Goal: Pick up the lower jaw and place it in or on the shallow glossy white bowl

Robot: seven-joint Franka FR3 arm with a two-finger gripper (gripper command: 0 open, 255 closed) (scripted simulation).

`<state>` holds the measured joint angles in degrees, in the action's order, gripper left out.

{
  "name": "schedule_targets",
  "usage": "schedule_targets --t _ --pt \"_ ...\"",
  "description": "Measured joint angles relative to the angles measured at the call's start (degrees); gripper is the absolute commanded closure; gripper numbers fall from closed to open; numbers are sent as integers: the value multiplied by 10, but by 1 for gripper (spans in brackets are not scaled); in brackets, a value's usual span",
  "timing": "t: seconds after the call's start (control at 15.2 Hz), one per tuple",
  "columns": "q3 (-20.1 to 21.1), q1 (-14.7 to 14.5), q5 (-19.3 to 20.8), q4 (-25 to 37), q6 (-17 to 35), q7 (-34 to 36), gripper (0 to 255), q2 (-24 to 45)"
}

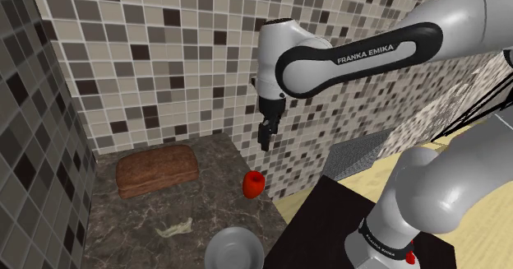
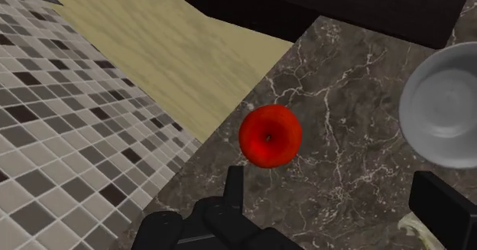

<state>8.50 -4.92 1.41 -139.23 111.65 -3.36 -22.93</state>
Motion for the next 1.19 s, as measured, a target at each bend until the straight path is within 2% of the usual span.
schedule_targets --t 0.53,1.19 --pt "38 -27 9 56 97 -3 0 153" --pt "75 -71 59 160 183 14 0 350"
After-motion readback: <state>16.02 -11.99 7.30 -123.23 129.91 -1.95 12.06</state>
